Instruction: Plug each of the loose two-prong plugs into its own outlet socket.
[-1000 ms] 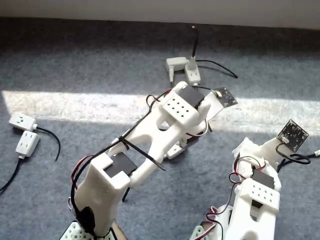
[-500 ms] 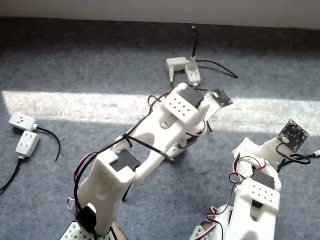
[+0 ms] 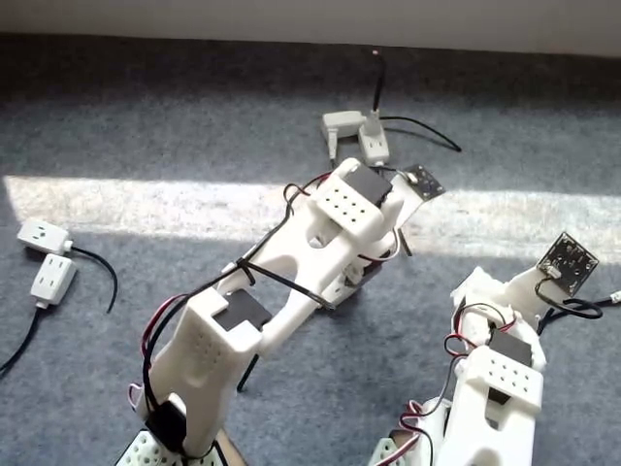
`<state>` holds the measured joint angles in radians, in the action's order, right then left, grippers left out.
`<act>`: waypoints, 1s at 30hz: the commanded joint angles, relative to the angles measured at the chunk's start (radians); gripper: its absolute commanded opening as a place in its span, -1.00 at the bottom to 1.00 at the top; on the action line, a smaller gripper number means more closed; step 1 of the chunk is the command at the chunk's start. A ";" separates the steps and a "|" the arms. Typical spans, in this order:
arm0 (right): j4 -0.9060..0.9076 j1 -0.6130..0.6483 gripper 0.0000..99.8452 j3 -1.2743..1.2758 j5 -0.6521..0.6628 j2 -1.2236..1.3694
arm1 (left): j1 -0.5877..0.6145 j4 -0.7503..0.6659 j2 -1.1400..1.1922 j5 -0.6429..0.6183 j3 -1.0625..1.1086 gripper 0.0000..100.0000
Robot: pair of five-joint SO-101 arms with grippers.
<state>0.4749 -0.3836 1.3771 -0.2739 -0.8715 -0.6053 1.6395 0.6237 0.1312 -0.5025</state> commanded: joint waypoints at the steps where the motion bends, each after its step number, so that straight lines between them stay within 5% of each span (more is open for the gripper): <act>1: -0.018 -0.002 -0.82 -0.005 -0.009 -0.021 | 0.050 -0.006 0.071 -0.008 -0.010 -0.99; 24: -0.018 -0.002 -0.82 -0.005 -0.009 -0.021 | 0.064 -0.006 0.228 -0.052 -0.016 -0.98; 30: -0.018 -0.002 -0.82 -0.005 -0.009 -0.021 | 0.065 -0.005 0.223 -0.052 -0.016 -0.76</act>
<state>0.4749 -0.3836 1.3771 -0.2739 -0.8715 -0.5746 1.6349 0.7986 0.0913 -0.5240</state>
